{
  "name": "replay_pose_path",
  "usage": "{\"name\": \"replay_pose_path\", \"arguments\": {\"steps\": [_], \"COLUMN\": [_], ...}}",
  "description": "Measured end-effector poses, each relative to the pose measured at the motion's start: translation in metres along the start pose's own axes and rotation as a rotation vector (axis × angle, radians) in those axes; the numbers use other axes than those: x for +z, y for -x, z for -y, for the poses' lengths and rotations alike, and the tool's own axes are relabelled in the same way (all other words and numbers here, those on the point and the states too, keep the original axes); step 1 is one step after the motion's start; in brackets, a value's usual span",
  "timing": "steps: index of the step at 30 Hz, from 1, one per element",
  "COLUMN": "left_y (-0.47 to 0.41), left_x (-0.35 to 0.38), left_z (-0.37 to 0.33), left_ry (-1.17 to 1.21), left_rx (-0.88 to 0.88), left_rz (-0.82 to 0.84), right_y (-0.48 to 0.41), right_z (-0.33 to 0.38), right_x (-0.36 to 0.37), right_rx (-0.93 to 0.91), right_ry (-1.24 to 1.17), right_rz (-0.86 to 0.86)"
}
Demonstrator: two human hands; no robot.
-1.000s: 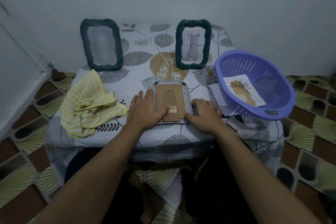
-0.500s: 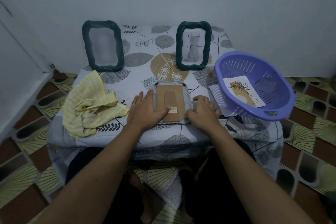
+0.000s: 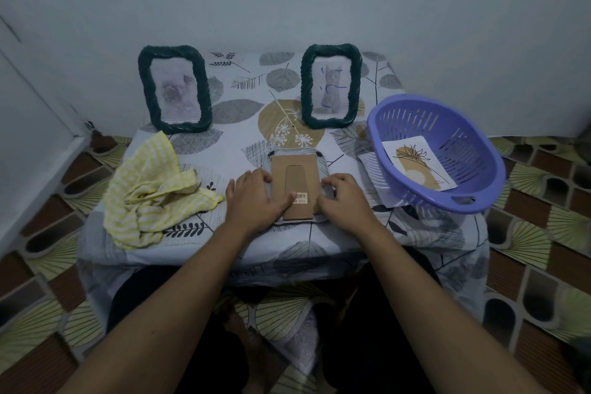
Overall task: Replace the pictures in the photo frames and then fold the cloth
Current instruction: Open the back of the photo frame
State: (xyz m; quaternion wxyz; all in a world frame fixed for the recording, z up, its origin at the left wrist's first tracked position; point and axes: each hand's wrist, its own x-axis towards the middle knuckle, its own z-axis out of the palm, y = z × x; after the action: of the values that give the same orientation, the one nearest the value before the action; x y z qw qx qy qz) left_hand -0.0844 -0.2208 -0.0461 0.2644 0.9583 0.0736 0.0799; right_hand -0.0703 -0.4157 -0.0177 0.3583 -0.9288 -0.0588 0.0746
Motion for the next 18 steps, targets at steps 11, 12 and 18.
{"name": "replay_pose_path", "arguments": {"steps": [11,12,18], "left_y": [0.0,0.0,0.003], "left_x": [0.011,0.011,0.014], "left_z": [-0.016,-0.016,-0.014], "left_ry": [0.062,0.067,0.091], "left_rx": [0.018,0.022,0.05], "left_rz": [0.029,0.024,-0.001], "right_y": [-0.001,-0.002,-0.004], "right_z": [-0.013,-0.013,-0.01], "right_x": [-0.012,-0.012,-0.011], "right_rx": [0.072,0.079,0.108], "right_ry": [-0.053,-0.085,-0.288], "right_rz": [-0.049,-0.048,-0.073]}}
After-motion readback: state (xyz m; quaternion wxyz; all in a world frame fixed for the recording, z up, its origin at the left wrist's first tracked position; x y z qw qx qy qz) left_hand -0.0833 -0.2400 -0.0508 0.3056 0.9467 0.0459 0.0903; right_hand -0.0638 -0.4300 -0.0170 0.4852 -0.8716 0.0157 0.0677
